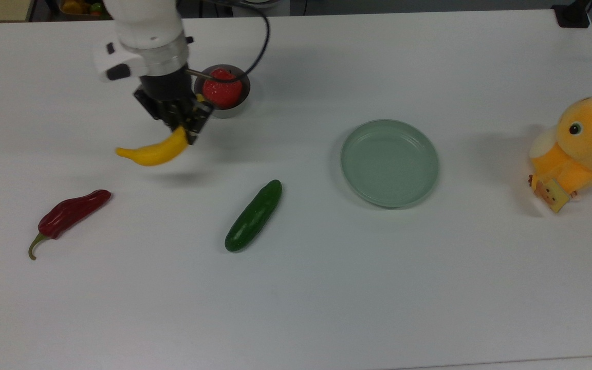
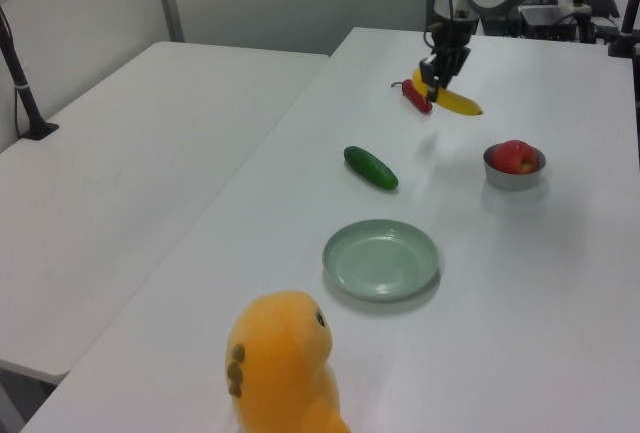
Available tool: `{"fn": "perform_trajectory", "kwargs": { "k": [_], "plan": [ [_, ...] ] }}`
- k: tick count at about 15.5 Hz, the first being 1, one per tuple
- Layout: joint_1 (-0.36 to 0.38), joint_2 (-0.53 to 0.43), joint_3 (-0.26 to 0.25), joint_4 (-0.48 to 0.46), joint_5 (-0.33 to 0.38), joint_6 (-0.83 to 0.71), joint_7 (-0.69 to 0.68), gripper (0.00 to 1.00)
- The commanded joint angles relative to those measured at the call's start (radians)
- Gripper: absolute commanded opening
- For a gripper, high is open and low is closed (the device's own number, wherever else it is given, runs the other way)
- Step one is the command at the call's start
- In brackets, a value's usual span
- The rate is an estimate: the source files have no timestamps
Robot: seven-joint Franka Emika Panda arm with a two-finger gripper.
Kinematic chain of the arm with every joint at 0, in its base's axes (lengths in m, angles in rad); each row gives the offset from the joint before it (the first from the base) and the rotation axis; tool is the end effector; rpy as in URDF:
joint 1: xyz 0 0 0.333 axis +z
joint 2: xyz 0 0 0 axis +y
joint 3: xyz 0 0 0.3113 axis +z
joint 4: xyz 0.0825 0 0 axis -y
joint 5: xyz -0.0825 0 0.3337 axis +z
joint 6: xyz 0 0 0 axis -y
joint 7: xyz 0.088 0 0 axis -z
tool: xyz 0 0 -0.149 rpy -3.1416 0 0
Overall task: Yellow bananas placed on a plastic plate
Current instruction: 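Carry the held banana over to the pale green plate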
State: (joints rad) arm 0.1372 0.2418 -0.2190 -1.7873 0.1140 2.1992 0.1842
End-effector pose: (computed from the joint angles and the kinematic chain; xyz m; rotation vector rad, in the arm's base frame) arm 0.6013 -0.0335 0.4131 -3.0366 0.4809 -0.2684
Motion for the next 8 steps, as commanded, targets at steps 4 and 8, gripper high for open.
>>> {"fn": "perform_trajectory", "kwargs": {
  "k": [4,8],
  "plan": [
    [0.038,0.023,0.191,0.063,0.021,-0.018,0.124,0.07],
    [0.126,0.071,0.221,0.089,0.019,0.023,0.144,0.09]
  ]
}}
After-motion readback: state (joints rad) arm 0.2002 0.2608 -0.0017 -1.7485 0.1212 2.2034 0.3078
